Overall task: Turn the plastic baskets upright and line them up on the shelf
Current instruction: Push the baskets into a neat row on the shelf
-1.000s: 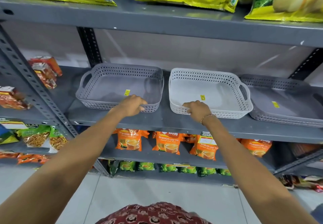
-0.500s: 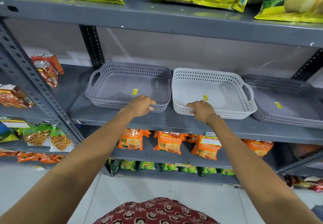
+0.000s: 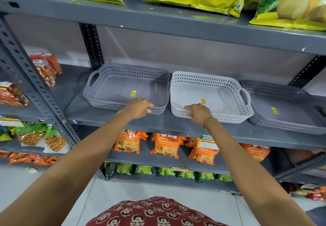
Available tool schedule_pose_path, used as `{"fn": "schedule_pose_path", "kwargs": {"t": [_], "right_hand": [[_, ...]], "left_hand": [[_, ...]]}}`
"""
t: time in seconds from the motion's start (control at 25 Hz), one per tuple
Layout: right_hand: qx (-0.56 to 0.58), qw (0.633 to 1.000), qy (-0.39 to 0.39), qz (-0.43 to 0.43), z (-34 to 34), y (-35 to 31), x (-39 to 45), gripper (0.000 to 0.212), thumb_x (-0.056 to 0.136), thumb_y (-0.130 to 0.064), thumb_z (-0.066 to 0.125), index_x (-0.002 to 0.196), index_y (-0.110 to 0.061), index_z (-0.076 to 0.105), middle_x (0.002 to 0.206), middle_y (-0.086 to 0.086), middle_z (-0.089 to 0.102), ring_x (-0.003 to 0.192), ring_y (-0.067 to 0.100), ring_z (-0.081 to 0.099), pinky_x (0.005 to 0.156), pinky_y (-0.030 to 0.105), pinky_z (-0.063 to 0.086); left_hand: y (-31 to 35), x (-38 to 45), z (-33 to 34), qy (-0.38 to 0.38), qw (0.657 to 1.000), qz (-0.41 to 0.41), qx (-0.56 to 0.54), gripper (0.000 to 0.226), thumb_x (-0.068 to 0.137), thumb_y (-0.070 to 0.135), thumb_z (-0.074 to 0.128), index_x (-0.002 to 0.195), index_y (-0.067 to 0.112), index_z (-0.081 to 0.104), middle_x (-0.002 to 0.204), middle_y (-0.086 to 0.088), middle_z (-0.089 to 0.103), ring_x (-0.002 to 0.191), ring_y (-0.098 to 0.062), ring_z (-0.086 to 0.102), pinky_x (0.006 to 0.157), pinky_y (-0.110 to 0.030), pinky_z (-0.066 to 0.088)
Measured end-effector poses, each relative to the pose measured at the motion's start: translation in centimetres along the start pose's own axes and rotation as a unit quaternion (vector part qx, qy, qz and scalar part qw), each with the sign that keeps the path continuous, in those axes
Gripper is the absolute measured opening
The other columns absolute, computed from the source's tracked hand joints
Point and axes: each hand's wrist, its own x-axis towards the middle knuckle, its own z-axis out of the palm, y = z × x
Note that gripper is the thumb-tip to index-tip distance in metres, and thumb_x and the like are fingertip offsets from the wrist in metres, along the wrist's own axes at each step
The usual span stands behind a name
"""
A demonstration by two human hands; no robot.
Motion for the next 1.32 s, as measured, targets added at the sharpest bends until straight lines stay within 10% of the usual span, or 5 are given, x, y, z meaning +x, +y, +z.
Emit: {"fn": "schedule_pose_path", "kwargs": {"t": [0.48,0.64,0.8,1.32], "right_hand": [[0.008,1.0,-0.011,-0.002,-0.3,-0.1,-0.2,0.042,0.095,-0.008,0.044,0.134,-0.02,0.047,0.134,0.021,0.053,0.121,0.036,0.049,0.1,0.041,0.044],[0.045,0.998,-0.039,-0.024,-0.7,0.1,-0.8,0.042,0.092,-0.01,0.049,0.133,-0.019,0.045,0.134,0.019,0.053,0.121,0.035,0.049,0.101,0.041,0.043],[0.062,0.996,0.049,-0.043,-2.2,1.3,-2.1,0.034,0.091,-0.008,0.049,0.123,-0.017,0.055,0.136,0.008,0.055,0.124,0.029,0.049,0.106,0.039,0.037],[0.166,0.973,0.113,0.112,-6.2,24.0,-9.6,0.03,0.09,-0.017,0.061,0.117,-0.005,0.061,0.129,0.013,0.061,0.113,0.032,0.058,0.098,0.037,0.046]], "left_hand": [[-0.2,0.3,0.1,-0.019,1.0,-0.001,0.015,0.031,0.091,0.016,0.058,0.121,0.015,0.062,0.104,-0.015,0.07,0.096,-0.028,0.064,0.085,-0.038,0.051],[0.9,0.4,-0.2,-0.054,0.998,-0.012,-0.036,0.061,0.089,0.032,0.061,0.143,0.017,0.035,0.144,-0.013,0.046,0.13,-0.03,0.045,0.107,-0.043,0.04],[5.8,1.1,-1.2,0.068,0.989,0.016,-0.129,0.076,0.092,0.034,0.055,0.151,0.017,0.011,0.16,-0.006,0.015,0.147,-0.024,0.017,0.118,-0.04,0.022],[26.5,7.8,5.6,-0.031,0.991,0.118,-0.048,0.059,0.096,0.026,0.048,0.148,0.012,0.023,0.158,-0.013,0.023,0.147,-0.024,0.018,0.12,-0.036,0.019]]}}
